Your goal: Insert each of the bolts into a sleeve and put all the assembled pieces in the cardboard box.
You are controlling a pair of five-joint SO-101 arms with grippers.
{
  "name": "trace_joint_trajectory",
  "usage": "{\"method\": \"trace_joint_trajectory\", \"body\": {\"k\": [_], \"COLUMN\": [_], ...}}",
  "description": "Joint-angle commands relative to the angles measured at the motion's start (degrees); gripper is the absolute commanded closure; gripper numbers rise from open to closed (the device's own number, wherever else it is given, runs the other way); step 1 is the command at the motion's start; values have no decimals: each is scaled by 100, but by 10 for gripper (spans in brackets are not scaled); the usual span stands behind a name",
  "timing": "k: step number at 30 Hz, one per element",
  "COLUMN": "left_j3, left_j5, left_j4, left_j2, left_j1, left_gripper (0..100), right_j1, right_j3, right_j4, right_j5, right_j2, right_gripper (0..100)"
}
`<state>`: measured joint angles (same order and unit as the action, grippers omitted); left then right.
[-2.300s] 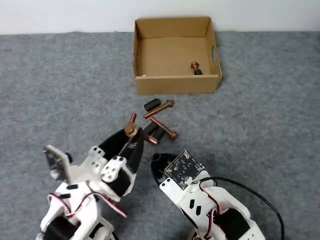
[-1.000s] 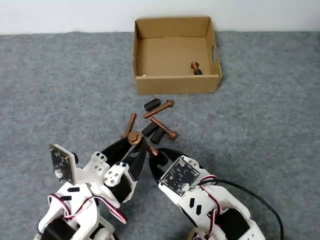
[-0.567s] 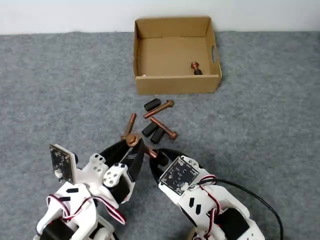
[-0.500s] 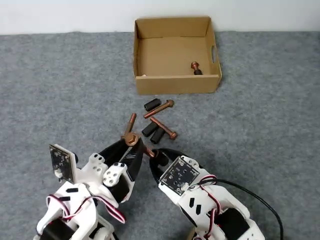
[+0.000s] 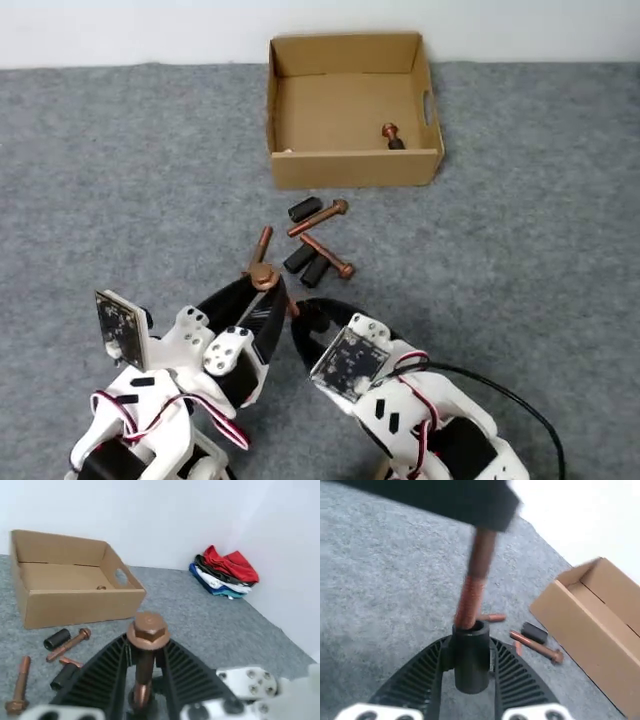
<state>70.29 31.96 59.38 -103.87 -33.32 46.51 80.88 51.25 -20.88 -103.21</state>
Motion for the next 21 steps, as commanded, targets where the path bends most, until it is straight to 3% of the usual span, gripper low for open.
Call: {"method": "trace_joint_trajectory", "body": {"k": [1,9,15,21], "left_j3": [127,101,101,136], "left_j5": [26,9,-431,-563], "left_j4": [-88,202,818,853], "left_j2": [0,0,0,9], "left_j1": [-237,-237,-255,-273], "left_gripper": [996,996,996,994], "right_j1": [259,-13,-119,-101], "right_j3": [-492,-492,-677,-686], "right_j4": [-242,-242,-233,-242], "right_j5": [-62,-62,-62,-62], "right_j2": [-57,-48,-57,-57], "right_gripper": [991,991,991,991]}}
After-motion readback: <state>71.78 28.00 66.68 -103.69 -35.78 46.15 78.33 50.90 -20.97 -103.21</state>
